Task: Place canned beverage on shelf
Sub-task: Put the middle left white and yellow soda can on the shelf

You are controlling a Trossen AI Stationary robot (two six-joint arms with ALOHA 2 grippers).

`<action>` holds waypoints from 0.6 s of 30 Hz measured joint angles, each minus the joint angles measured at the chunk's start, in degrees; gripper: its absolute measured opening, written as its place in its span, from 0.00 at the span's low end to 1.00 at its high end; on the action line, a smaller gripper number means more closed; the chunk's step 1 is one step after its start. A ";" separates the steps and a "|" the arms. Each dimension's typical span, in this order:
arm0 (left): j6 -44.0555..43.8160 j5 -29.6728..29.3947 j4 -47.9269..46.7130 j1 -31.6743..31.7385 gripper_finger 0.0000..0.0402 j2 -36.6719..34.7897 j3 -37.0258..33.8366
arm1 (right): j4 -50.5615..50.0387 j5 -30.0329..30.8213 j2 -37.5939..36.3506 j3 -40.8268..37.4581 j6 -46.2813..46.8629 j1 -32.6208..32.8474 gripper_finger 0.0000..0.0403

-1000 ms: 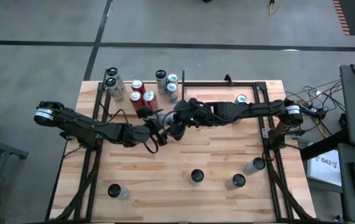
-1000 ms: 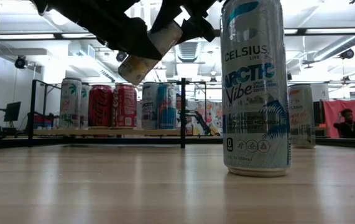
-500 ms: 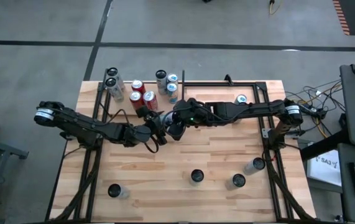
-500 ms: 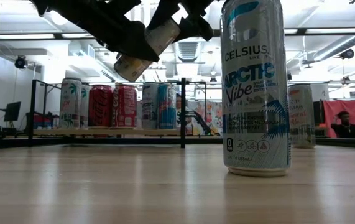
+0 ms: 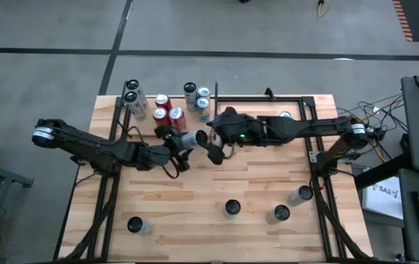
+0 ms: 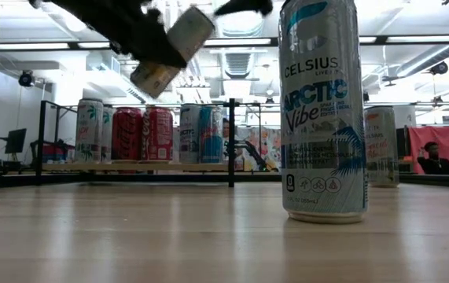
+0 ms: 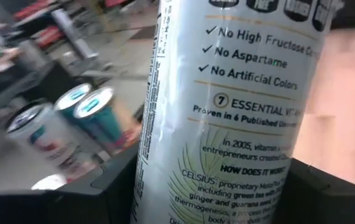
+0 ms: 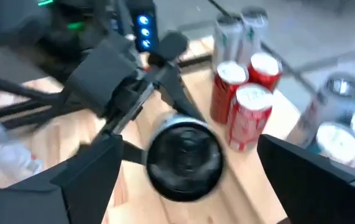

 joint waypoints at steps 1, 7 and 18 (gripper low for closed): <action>0.18 1.51 0.14 -0.65 0.61 -1.19 -0.14 | 0.29 0.07 -0.83 -0.09 -2.41 0.52 0.89; 3.40 9.19 4.89 -4.97 0.61 -7.97 -2.14 | 4.85 -1.02 -5.39 -3.14 -11.27 3.29 0.87; 5.76 21.57 26.72 -9.45 0.61 -16.19 -13.17 | 43.17 -8.91 -4.76 -24.04 -18.86 4.98 0.84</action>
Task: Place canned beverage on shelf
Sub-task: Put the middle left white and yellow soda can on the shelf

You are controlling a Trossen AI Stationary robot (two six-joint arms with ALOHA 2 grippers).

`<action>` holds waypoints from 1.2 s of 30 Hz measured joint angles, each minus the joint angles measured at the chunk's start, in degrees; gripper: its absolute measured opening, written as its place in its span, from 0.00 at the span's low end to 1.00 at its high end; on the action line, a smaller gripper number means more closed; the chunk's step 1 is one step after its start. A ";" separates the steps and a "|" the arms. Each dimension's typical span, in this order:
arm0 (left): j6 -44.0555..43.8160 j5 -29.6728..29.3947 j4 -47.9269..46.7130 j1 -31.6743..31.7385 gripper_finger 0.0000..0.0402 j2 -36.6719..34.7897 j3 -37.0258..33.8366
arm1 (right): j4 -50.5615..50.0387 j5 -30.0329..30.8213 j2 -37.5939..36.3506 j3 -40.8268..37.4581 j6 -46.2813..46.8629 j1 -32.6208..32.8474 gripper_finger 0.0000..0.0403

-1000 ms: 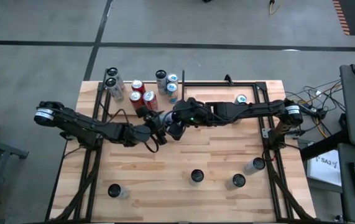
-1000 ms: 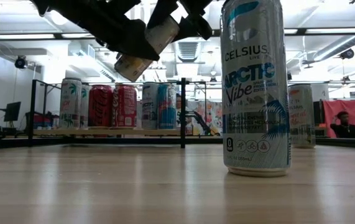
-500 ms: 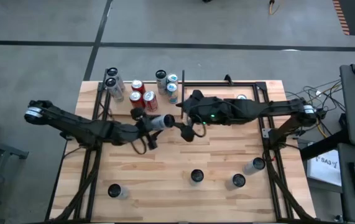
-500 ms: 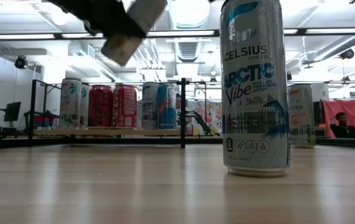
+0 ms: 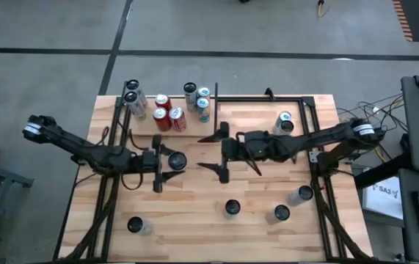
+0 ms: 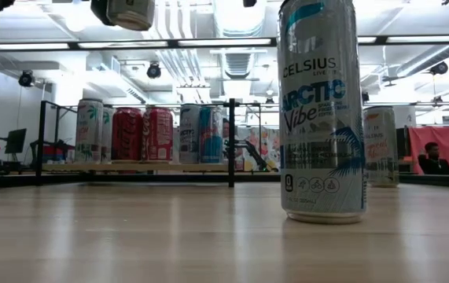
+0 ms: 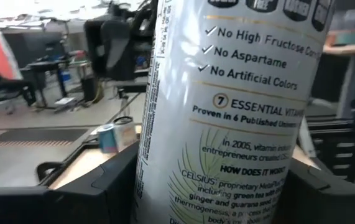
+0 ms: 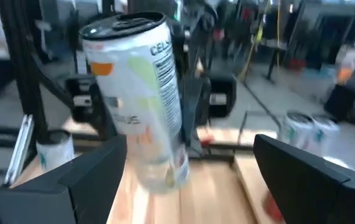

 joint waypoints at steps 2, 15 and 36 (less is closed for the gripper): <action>-0.49 0.82 1.15 -0.01 0.61 0.15 -1.11 | 8.39 -1.75 2.61 -1.91 -0.71 0.02 0.84; -2.57 0.47 4.45 0.03 0.61 1.10 -4.46 | 21.21 -7.36 15.70 4.90 -4.19 0.02 0.85; -1.84 -0.33 3.32 -0.01 0.90 -0.09 -4.02 | 11.21 -1.25 15.72 9.61 -7.31 0.16 0.58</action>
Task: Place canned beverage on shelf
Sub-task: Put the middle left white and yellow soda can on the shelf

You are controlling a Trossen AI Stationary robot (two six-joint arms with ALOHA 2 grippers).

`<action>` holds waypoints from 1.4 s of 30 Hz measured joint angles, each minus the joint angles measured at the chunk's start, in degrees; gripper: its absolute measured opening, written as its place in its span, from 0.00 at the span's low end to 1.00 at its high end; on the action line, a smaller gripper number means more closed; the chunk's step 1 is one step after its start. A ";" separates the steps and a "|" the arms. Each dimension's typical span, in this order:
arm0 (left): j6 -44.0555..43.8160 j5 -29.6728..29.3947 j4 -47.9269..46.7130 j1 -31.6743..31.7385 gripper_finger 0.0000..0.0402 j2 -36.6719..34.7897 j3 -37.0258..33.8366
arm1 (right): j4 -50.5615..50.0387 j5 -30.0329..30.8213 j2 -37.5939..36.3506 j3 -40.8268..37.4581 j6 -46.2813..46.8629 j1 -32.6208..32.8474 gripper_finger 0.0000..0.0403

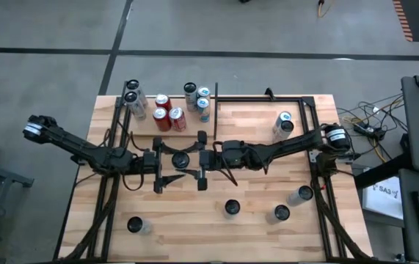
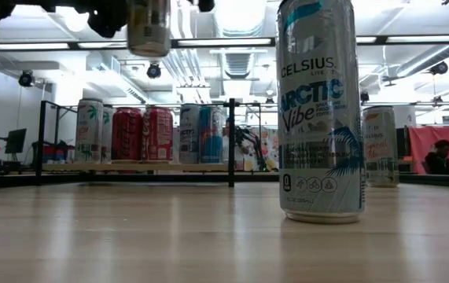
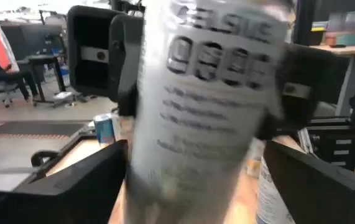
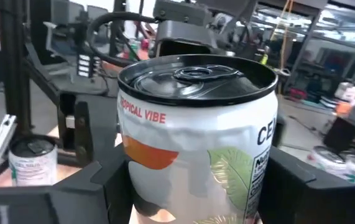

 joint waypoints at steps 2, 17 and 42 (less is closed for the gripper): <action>0.82 -0.02 -1.85 0.00 0.91 -1.02 0.65 | -2.56 2.41 -1.35 0.00 -1.11 0.26 0.58; 7.08 -9.61 -18.62 -0.02 0.87 -3.71 10.06 | -19.44 33.62 -3.97 0.00 -8.01 3.99 0.58; 12.31 -19.71 11.59 0.72 0.87 14.77 9.27 | -20.21 34.63 -3.57 0.00 -6.52 4.01 0.58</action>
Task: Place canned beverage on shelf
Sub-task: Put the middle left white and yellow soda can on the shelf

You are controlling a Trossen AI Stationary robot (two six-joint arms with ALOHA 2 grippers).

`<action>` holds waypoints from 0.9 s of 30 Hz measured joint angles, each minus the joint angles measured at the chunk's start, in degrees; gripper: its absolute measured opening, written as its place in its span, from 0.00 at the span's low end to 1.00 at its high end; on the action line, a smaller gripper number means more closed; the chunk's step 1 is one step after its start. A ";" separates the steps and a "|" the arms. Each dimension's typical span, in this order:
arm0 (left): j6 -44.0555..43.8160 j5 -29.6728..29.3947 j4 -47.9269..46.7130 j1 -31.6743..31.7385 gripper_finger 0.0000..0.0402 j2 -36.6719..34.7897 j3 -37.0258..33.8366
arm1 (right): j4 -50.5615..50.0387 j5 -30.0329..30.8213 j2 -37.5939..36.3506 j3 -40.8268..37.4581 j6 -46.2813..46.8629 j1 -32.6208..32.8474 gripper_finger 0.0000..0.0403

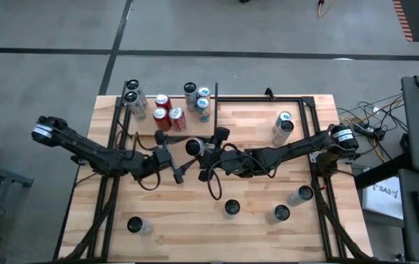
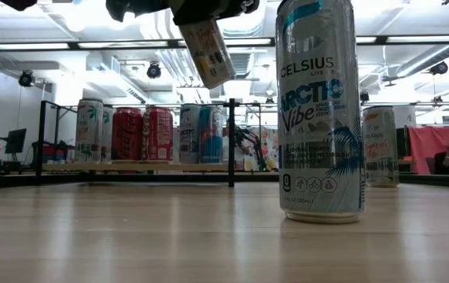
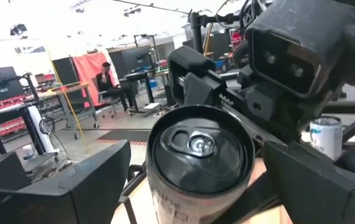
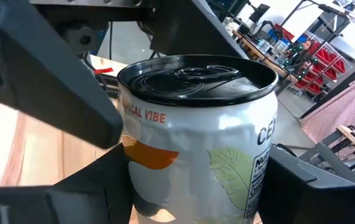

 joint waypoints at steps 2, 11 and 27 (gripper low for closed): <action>0.15 0.02 2.04 0.08 0.87 1.08 0.01 | 0.00 0.00 0.00 0.00 -0.03 0.01 0.58; 0.21 0.13 5.84 1.47 0.87 4.37 0.03 | 0.00 0.00 0.04 0.00 -0.09 0.01 0.58; 0.32 0.13 7.31 1.75 0.58 4.75 0.04 | -0.15 0.00 0.04 0.00 -0.07 -0.01 0.58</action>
